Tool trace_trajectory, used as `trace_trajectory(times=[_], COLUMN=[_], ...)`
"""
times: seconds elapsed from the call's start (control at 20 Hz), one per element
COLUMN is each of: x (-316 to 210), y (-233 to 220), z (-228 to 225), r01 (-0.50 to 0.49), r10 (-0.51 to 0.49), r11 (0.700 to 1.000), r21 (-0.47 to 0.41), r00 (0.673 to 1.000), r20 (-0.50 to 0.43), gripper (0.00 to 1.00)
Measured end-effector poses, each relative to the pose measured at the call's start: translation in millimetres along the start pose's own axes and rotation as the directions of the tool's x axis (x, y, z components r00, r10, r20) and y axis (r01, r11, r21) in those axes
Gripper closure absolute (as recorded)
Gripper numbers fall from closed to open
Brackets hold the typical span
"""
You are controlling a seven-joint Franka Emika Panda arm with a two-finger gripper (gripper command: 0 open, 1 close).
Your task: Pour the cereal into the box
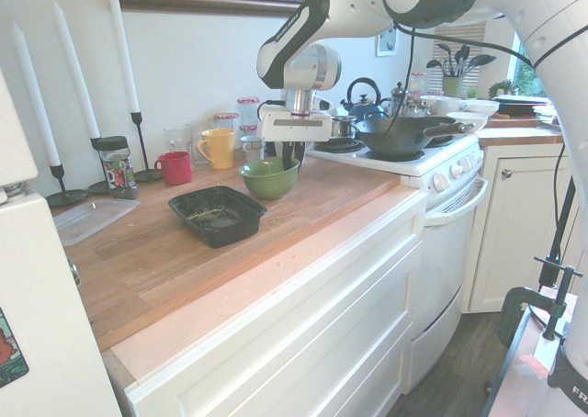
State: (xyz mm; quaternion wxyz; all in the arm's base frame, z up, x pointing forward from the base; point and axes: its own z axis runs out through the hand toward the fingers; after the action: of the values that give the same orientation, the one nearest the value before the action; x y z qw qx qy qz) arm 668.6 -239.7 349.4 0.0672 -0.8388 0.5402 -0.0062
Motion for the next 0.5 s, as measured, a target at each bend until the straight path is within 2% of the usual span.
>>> trace_trajectory(times=[0.5], x=[-1.3], y=[-18.4], z=[-17.5], r01=[0.016], r10=[-0.016], r11=[1.000], r21=[0.020], r00=[1.000], r20=[-0.022], gripper=[1.00])
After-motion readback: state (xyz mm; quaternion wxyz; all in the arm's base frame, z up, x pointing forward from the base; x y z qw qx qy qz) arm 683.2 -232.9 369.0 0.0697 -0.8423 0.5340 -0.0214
